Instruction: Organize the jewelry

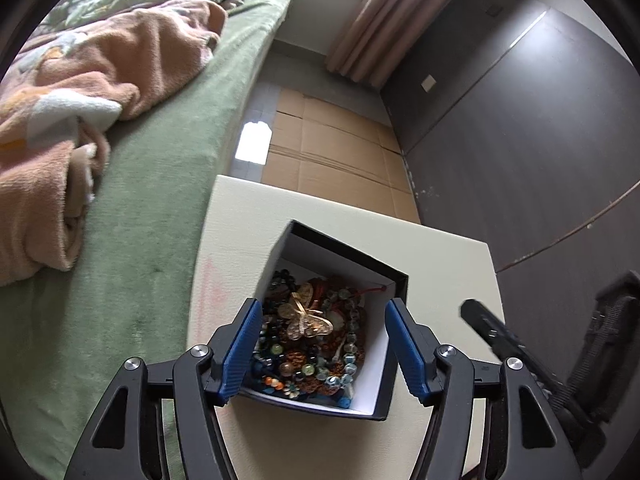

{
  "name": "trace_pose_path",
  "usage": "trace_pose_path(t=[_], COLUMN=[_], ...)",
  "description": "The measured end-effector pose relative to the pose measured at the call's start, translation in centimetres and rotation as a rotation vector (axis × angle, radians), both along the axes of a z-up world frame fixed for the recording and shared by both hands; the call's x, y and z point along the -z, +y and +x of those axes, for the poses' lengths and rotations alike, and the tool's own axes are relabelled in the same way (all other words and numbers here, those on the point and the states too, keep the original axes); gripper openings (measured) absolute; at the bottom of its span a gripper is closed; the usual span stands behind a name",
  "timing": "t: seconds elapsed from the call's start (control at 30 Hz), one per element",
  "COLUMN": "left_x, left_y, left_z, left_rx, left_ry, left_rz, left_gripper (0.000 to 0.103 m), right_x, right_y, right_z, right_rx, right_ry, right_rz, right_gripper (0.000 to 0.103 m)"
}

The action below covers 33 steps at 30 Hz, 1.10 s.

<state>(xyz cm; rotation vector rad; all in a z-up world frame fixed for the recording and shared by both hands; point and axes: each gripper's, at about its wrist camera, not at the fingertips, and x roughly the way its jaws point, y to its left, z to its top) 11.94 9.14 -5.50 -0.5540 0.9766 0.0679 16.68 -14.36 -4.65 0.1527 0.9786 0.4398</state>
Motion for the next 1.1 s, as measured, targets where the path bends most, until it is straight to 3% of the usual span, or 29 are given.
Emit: trace_pose_path(t=[0.27,0.5,0.53,0.63,0.83,1.0,1.1], left_x=[-0.7,-0.6,-0.6,-0.8,-1.3,-1.6,-1.9], left_y=[0.7,1.2,1.3,1.5,0.4,-1.2,-2.4], left_z=[-1.6,-2.6,-2.8,-3.4,-4.0,-4.3,-4.6], left_rx=[-0.033,-0.062,-0.066,-0.085,-0.065,-0.038,-0.011], left_ry=[-0.017,-0.021,-0.019,-0.03,-0.048,-0.051,-0.068], left_rz=[0.031,0.062,0.066,0.067,0.102,0.136,0.152], left_gripper=[0.065,0.066,0.07,0.086,0.09,0.09,0.098], right_x=[-1.8,-2.0,-1.9,-1.2,-1.8,-2.3,-2.9], right_y=[2.4,4.4,4.6,4.5,2.0,0.2,-0.8], right_z=[-2.1,-2.6,-2.5,-2.1,-2.9,-3.8,-4.5], right_rx=[-0.088,-0.142,-0.146,-0.143,-0.097,-0.061,-0.047], right_ry=[-0.047,-0.016,-0.006,0.064,0.057,0.039,0.019], right_rz=[0.126,0.257,0.274,0.309,0.35,0.31,0.274], right_gripper=[0.015,0.015,0.018,0.07,0.073,0.073,0.073])
